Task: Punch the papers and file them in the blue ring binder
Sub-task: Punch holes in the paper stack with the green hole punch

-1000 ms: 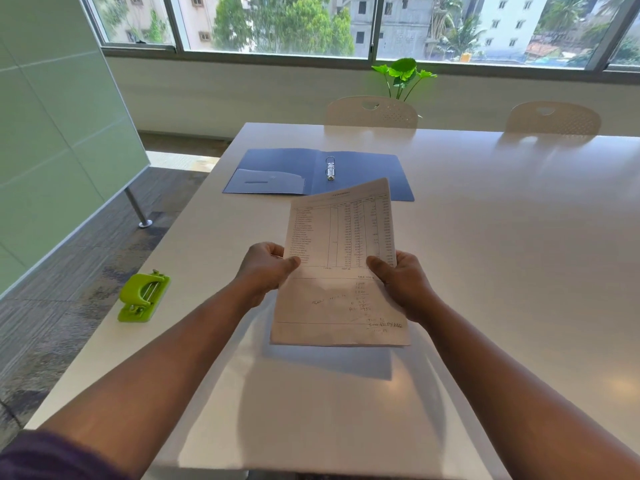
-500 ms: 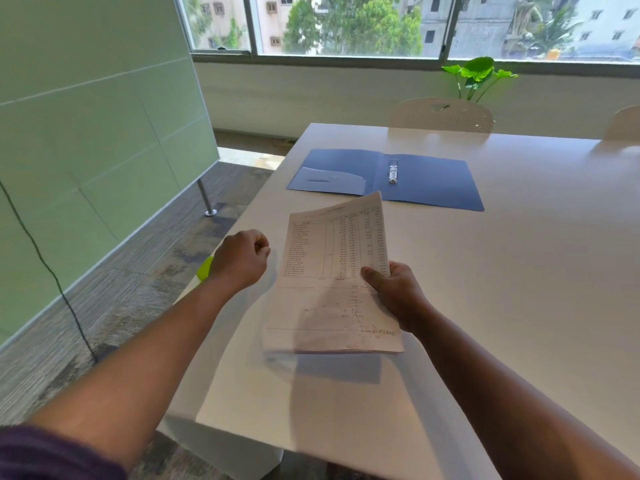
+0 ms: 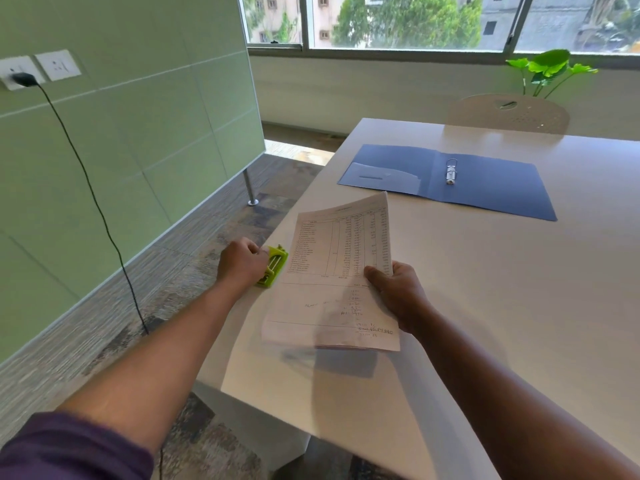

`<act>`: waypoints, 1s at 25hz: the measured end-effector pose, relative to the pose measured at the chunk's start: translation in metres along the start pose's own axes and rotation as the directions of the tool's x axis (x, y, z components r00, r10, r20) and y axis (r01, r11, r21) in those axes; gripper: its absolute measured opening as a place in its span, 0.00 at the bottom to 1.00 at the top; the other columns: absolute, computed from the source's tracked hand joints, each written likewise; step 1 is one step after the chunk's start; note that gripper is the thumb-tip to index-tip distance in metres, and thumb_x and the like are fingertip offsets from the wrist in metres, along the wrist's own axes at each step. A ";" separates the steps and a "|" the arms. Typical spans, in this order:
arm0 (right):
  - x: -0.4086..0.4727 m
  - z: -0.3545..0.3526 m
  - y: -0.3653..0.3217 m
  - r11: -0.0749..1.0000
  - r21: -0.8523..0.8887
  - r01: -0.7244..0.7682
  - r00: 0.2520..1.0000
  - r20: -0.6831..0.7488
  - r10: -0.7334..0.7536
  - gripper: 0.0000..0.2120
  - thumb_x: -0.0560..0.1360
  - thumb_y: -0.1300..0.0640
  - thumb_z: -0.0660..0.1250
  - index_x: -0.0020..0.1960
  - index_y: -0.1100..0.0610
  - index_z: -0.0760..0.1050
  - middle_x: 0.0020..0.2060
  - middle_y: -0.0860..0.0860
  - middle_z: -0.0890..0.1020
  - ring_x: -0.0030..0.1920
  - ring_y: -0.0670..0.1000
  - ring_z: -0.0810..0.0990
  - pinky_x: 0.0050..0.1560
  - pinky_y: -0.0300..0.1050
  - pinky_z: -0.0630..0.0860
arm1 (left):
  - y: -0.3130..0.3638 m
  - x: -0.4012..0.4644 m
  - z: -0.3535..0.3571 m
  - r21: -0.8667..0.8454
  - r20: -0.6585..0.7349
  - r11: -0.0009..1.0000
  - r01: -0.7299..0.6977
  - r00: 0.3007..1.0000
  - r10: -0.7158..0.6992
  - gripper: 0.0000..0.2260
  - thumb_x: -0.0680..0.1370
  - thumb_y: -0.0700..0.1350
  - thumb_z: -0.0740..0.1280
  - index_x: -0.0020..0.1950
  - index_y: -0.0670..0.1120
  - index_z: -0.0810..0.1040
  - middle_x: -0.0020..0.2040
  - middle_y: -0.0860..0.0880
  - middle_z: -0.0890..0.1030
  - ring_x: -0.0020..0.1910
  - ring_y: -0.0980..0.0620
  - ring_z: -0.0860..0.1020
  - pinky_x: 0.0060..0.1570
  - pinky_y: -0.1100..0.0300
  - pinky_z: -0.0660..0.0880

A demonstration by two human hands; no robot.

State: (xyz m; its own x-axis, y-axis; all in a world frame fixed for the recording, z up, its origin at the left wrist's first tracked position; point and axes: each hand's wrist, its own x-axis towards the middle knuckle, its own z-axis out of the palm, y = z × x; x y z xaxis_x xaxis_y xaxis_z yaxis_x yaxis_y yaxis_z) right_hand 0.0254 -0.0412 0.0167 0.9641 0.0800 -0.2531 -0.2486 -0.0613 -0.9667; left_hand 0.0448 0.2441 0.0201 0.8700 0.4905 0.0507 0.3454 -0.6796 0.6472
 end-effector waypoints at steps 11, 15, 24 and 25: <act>-0.003 -0.038 -0.003 1.000 0.009 0.006 0.998 -0.061 -0.006 0.05 0.83 0.58 0.66 0.54 0.52 0.80 0.52 0.55 0.86 0.48 0.59 0.88 0.49 0.58 0.86 | 0.014 0.009 0.029 -0.322 0.145 0.937 0.138 0.985 -0.095 0.12 0.74 0.51 0.76 0.42 0.44 0.79 0.43 0.45 0.84 0.42 0.47 0.81 0.46 0.53 0.79; -0.017 -0.091 -0.007 1.000 -0.021 -0.008 0.991 -0.134 0.005 0.06 0.83 0.57 0.66 0.58 0.54 0.80 0.52 0.54 0.86 0.46 0.57 0.89 0.46 0.56 0.86 | 0.053 0.000 0.064 -0.410 0.212 0.904 0.122 0.977 -0.036 0.13 0.72 0.50 0.77 0.39 0.44 0.78 0.39 0.44 0.82 0.38 0.47 0.79 0.49 0.48 0.82; -0.061 -0.207 0.010 0.999 0.023 -0.045 0.944 -0.326 0.050 0.06 0.82 0.57 0.67 0.58 0.54 0.79 0.52 0.53 0.86 0.40 0.53 0.89 0.34 0.46 0.84 | 0.154 -0.044 0.147 -0.478 0.401 0.871 0.117 0.911 0.098 0.13 0.73 0.47 0.77 0.40 0.43 0.75 0.41 0.41 0.82 0.38 0.46 0.80 0.44 0.53 0.81; -0.065 -0.216 0.012 0.998 0.030 -0.047 0.940 -0.337 0.054 0.07 0.82 0.57 0.67 0.59 0.55 0.79 0.52 0.54 0.86 0.40 0.53 0.89 0.35 0.46 0.84 | 0.162 -0.049 0.155 -0.473 0.413 0.874 0.111 0.904 0.109 0.13 0.73 0.48 0.77 0.40 0.43 0.75 0.41 0.41 0.82 0.38 0.46 0.80 0.44 0.52 0.82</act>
State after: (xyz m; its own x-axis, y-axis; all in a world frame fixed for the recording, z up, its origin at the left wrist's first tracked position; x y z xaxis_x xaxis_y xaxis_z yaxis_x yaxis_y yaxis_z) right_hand -0.0202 -0.2623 0.0296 0.9242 -0.2629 -0.2769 -0.2961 -0.0355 -0.9545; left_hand 0.1129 0.0256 0.0039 0.9696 0.1439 -0.1981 0.2320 -0.2814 0.9311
